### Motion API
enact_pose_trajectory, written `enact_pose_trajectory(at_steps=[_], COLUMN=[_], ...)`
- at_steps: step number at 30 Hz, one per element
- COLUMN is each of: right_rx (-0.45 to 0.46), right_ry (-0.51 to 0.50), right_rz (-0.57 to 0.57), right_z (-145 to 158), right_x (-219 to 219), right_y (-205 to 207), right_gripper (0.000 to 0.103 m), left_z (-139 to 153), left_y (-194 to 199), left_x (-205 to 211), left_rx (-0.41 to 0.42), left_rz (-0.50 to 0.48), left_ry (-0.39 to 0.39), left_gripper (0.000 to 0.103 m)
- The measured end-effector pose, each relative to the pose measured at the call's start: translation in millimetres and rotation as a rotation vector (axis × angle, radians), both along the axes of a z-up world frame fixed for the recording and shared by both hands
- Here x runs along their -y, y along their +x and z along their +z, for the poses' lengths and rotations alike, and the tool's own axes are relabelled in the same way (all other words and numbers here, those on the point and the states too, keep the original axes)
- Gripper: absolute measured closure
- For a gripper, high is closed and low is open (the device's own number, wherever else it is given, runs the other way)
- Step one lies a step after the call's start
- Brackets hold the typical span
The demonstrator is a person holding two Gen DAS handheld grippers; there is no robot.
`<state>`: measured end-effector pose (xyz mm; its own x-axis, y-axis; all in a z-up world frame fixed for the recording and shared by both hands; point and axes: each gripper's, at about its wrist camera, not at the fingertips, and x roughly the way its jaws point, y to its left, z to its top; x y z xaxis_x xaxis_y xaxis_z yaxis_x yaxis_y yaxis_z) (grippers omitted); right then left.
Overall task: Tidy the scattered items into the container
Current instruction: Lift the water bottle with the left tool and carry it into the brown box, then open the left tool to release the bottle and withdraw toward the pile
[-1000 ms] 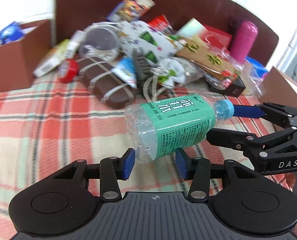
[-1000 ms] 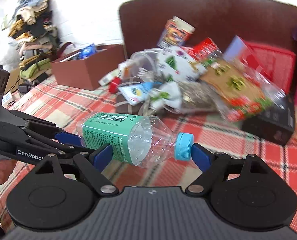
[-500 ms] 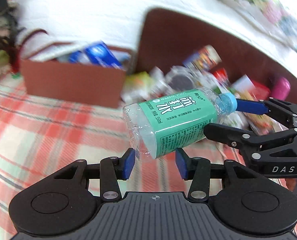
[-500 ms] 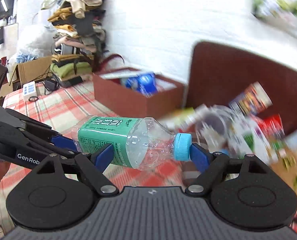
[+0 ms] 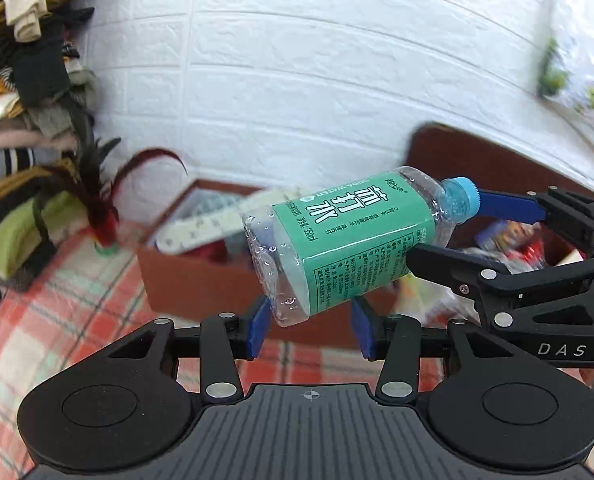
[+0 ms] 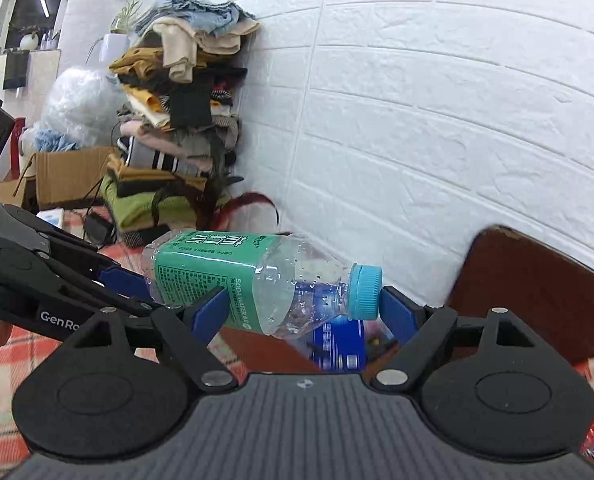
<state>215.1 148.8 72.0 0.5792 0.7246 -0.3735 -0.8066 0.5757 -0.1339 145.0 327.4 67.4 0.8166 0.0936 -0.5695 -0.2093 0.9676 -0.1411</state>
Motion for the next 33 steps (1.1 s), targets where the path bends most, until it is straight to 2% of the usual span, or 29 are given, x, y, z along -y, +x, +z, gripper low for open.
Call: enact_pose_trajectory(at_steps=[4, 6, 8, 11, 12, 16, 19, 24, 28, 33], right_rx=[-0.017, -0.037, -0.079, -0.135, -0.145, -0.161, -0.163, -0.184, -0.185, -0.199], right_ry=[0.020, 0.021, -0.005, -0.054, -0.057, -0.044, -0.039, -0.074, -0.090, -0.090], right_rz=[-0.027, -0.047, -0.056, -0.064, -0.068, -0.074, -0.079, -0.060, -0.060, -0.058], right_z=[-6.0, -16.1, -33.1, -55.8, -61.0, -63.5, -61.4, -66.0, -68.8, -69.9], right_x=[-31.5, -46.0, -61.1, -70.6, -69.2, -61.2, -61.4, -66.7, -66.0, -65.7], right_y=[33.1, 49.1, 64.0, 75.9, 77.3, 80.2, 80.6, 79.9, 79.1, 84.3], right_gripper=[0.018, 0.017, 0.016, 0.017, 0.017, 0.018, 0.023, 0.047, 0.050, 0.050], left_z=[-3.8, -13.7, -29.2, -50.4, -51.5, -49.6, -46.6, -39.8, -41.7, -48.8], left_y=[34.6, 53.6, 73.0, 82.8, 78.2, 69.0, 70.0, 79.6, 86.5, 94.7], left_x=[-37.6, -56.4, -79.4, -108.4, -112.8, -117.6, -116.1, -94.1, -78.7, -74.9], left_rx=[-0.006, -0.018, -0.041, -0.080, -0.060, -0.065, -0.073, -0.072, -0.078, -0.090], left_rz=[-0.020, -0.017, 0.014, 0.071, 0.067, 0.096, 0.103, 0.047, 0.018, 0.018], left_ry=[0.014, -0.012, -0.067, -0.169, -0.180, -0.135, -0.126, -0.082, -0.039, -0.047], left_gripper=[0.054, 0.053, 0.043, 0.046, 0.046, 0.046, 0.046, 0.044, 0.043, 0.042])
